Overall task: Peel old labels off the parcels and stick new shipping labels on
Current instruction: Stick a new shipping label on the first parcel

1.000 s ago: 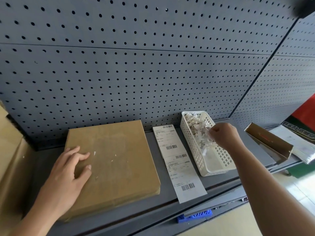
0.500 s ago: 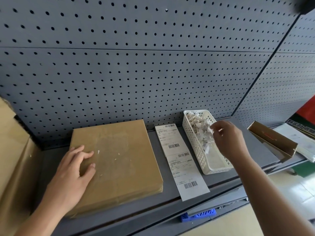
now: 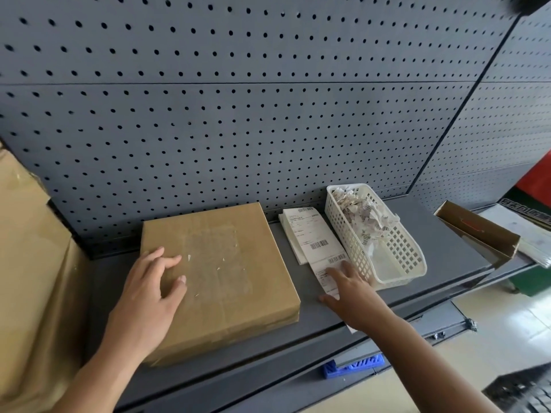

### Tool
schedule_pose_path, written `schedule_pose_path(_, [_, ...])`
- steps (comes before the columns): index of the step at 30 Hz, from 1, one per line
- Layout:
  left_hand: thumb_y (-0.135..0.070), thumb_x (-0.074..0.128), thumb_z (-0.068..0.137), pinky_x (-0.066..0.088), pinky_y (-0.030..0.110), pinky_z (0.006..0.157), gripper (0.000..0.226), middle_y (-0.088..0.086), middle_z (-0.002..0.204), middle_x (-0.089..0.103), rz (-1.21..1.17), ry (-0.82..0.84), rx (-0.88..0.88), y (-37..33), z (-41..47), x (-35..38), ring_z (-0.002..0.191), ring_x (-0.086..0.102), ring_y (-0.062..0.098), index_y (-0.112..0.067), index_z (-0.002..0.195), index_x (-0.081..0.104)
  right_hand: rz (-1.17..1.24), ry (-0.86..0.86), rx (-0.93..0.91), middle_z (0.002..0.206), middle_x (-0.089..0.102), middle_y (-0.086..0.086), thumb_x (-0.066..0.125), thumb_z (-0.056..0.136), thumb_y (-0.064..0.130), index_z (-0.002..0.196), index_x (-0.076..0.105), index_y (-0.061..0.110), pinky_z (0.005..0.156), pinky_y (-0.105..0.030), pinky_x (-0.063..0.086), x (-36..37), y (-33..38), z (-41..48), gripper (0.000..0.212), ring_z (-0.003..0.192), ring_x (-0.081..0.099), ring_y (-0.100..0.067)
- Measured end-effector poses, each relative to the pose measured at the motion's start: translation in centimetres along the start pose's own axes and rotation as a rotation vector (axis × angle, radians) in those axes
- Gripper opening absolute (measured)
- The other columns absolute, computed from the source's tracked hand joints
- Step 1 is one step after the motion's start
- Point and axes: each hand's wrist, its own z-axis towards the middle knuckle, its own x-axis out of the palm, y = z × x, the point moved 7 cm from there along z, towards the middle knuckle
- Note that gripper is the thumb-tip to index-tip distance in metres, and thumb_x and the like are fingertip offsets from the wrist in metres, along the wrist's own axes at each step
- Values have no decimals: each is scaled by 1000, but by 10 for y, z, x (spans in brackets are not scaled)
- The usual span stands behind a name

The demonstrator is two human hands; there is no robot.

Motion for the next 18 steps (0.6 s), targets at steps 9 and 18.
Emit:
schedule_pose_path(9, [-37, 56, 98, 40, 34, 88, 25, -17, 154, 33, -98, -41, -11, 1, -2, -3, 140, 36, 7, -34, 123, 55, 86, -139, 27, 142, 42, -4, 58, 96, 44, 151, 30, 29, 107, -42, 44, -5, 14, -10, 64, 126, 47, -24])
schedule_pose_path(18, [-34, 58, 97, 38, 32, 93, 18, -22, 147, 41, -183, -140, 106, -19, -14, -24, 138, 38, 3, -35, 115, 57, 139, -36, 83, 153, 28, -3, 62, 92, 50, 146, 39, 34, 90, -32, 57, -8, 8, 2, 61, 109, 58, -17])
